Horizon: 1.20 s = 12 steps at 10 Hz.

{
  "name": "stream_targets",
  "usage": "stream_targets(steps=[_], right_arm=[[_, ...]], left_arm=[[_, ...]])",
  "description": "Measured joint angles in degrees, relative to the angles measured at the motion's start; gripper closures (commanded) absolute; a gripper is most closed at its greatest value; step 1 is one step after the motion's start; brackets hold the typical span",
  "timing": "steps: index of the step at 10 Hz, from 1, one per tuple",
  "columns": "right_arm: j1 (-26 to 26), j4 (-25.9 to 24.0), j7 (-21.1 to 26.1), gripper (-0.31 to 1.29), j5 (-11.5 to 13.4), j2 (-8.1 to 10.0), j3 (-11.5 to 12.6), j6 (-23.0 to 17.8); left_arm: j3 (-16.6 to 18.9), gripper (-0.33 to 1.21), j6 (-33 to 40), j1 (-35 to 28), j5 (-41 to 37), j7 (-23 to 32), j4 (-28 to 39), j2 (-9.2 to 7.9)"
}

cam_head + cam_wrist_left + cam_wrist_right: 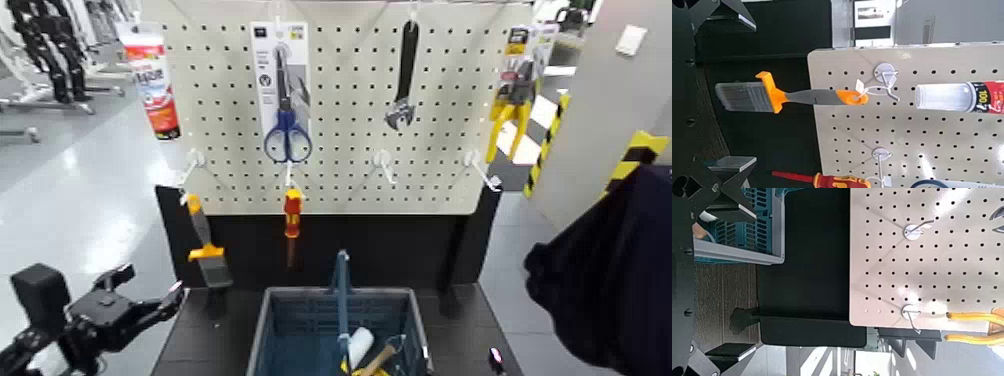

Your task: Put the yellow paint brush into the crate.

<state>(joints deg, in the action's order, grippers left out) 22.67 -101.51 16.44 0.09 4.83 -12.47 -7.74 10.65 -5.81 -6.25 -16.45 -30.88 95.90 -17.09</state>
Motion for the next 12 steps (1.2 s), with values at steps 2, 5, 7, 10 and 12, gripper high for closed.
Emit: stream_targets(steps=[2, 5, 7, 10, 12], right_arm=[[0.0, 0.0, 0.01, 0.14, 0.0, 0.0, -0.01, 0.08], [0.0, 0.0, 0.0, 0.14, 0.0, -0.01, -0.01, 0.18], [0.0, 0.0, 0.0, 0.14, 0.0, -0.08, -0.01, 0.26], [-0.09, 0.0, 0.0, 0.14, 0.0, -0.15, -0.09, 0.34], [-0.18, 0.0, 0.0, 0.14, 0.0, -0.17, -0.2, 0.41]], left_arm=[[-0.33, 0.12, -1.63, 3.27, -1.25, -2.77, -2.88, -2.27], [-2.85, 0.12, -3.29, 8.78, -2.62, -7.27, -8.49, -5.57], [-5.01, 0.12, -4.58, 12.61, -3.19, -10.18, -11.78, -7.27], [-8.49, 0.12, -4.85, 17.61, -4.99, -12.63, -16.77, -9.28], [-11.15, 0.12, -4.58, 20.6, -6.24, -13.52, -19.59, -10.68]])
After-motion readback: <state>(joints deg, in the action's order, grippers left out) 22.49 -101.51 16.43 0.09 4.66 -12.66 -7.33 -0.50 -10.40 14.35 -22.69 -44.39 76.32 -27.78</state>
